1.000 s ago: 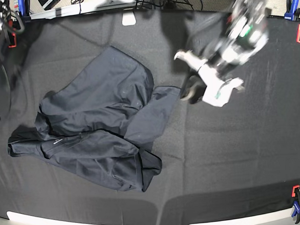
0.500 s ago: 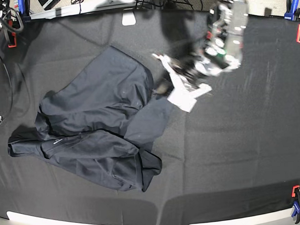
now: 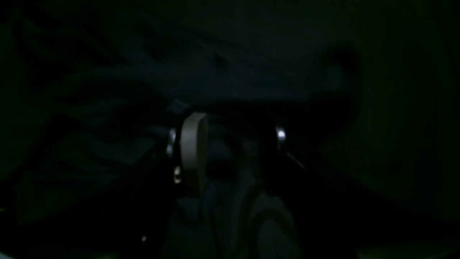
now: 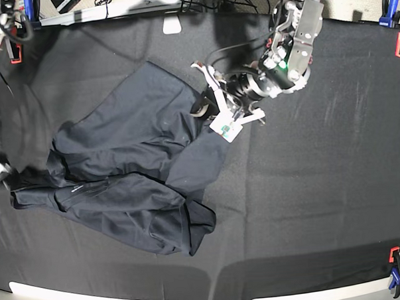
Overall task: Layout the t-shirt on the table in an organized manner, then fold the t-shirt properly
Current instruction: 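Grasp the shirt's collar edge with the left gripper, then pull the shirt body with the right gripper away from the left gripper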
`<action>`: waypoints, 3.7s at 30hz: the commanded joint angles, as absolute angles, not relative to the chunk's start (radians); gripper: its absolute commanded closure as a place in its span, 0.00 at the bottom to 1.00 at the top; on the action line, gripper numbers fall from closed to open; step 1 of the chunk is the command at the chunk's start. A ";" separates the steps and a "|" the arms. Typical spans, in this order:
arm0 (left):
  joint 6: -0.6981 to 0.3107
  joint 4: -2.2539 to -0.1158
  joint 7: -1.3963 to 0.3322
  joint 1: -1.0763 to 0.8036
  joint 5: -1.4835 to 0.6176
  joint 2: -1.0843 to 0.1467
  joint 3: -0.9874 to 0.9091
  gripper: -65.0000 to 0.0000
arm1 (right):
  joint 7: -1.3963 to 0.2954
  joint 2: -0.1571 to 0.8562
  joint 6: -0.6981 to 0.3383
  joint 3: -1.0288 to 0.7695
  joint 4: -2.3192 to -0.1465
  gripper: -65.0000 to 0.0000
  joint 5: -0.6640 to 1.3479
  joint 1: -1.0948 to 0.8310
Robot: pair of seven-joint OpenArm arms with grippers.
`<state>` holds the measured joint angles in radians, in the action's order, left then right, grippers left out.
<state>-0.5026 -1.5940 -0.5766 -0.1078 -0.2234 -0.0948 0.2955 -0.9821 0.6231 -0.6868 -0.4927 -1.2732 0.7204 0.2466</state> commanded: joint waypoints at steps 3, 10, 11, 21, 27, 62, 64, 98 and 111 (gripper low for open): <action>-0.509 -1.610 -0.550 -0.097 -0.236 -0.092 0.295 0.87 | -0.950 0.612 -0.698 -0.414 -1.407 0.64 0.762 0.269; -0.509 -1.610 -0.553 -0.097 -0.236 -0.092 0.295 0.87 | -0.795 0.579 -0.698 0.014 -1.578 0.64 0.537 0.290; -0.509 -1.610 -0.553 -0.097 -0.236 -0.092 0.295 0.87 | -0.780 0.566 -0.686 0.070 -1.578 0.64 0.491 0.306; -0.494 -1.610 -0.554 -0.098 -0.236 -0.092 0.295 0.87 | -0.754 0.292 -0.288 0.346 -1.512 0.64 0.081 0.422; -0.494 -1.610 -0.562 -0.100 -0.236 -0.092 0.295 0.87 | -0.740 0.146 -0.220 0.345 -1.203 0.64 -0.031 0.552; -0.494 -1.610 -0.560 -0.099 -0.236 -0.092 0.295 0.87 | -1.052 0.451 -0.281 0.327 -1.661 1.00 -0.131 0.524; -0.494 -1.610 -0.556 -0.099 -0.236 -0.093 0.295 0.87 | -1.060 0.511 -0.281 0.291 -1.711 1.00 -0.111 0.451; -0.494 -1.610 -0.546 -0.100 -0.236 -0.092 0.295 0.86 | -0.891 0.546 -0.639 -0.356 -1.800 0.48 0.562 0.119; -0.494 -1.610 -0.557 -0.100 -0.236 -0.092 0.295 0.86 | -1.019 0.395 -0.564 -0.031 -1.449 0.48 0.284 0.495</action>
